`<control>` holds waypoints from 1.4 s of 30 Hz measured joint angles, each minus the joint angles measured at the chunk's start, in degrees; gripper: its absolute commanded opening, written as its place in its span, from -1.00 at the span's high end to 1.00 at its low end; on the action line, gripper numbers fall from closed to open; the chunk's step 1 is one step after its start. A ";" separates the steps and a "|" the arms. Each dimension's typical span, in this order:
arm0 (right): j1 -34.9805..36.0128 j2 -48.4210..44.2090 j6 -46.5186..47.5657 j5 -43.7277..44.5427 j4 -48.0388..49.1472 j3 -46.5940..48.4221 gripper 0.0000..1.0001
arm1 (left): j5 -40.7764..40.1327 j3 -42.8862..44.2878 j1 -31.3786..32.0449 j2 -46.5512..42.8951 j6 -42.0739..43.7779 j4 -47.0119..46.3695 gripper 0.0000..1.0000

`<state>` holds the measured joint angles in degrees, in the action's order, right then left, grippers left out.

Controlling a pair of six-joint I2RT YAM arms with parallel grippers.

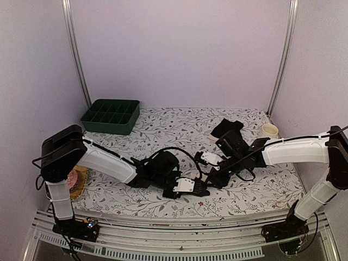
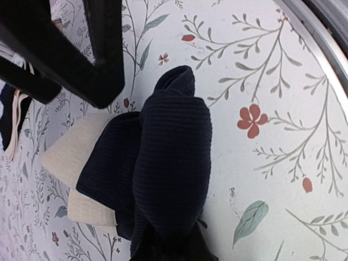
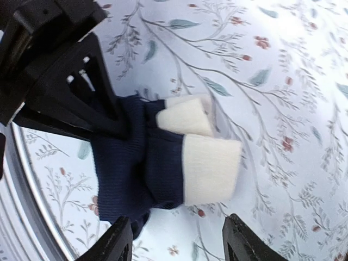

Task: Roll the underwear
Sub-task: Roll the underwear at the center of the board.

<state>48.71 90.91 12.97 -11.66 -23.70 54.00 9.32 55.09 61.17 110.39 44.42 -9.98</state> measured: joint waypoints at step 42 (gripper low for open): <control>22.75 -2.67 23.12 38.77 29.07 -20.06 -0.19 | 24.02 45.57 -8.59 22.03 -14.56 53.02 1.00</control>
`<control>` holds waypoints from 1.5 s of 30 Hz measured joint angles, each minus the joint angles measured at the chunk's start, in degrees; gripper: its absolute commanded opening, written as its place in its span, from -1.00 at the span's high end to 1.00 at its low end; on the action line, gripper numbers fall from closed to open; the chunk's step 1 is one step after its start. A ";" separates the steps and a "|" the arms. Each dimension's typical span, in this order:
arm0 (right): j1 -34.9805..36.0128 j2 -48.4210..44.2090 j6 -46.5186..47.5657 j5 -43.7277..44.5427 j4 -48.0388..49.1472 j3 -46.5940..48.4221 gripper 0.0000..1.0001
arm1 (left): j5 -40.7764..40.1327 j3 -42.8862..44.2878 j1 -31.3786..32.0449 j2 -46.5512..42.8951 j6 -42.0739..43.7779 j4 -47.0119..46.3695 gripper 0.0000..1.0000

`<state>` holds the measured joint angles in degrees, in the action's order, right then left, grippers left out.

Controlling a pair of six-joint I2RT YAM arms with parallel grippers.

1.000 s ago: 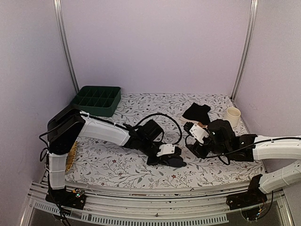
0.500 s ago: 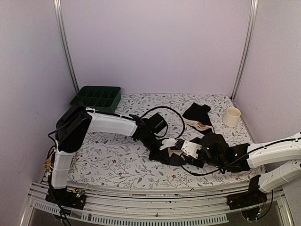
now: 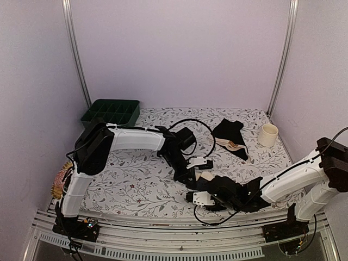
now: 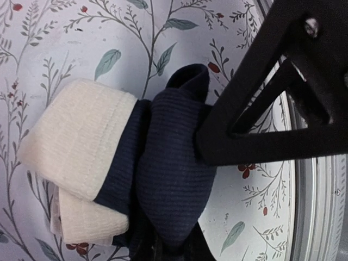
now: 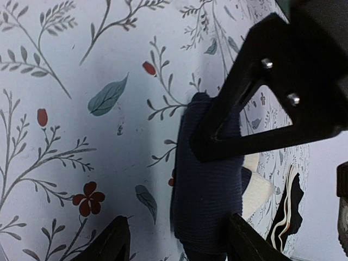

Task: Roll the underwear
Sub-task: Roll the underwear at the center of the board.

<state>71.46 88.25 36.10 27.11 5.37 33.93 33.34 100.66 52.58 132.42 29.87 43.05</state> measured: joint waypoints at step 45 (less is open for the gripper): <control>-9.88 7.15 -1.11 -11.65 -3.93 8.24 0.86 | 0.90 -7.21 -7.30 -6.75 1.92 2.49 -0.97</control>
<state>61.58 95.39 34.98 15.46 1.43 42.17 34.24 93.45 45.28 125.67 31.79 45.54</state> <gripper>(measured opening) 0.126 0.982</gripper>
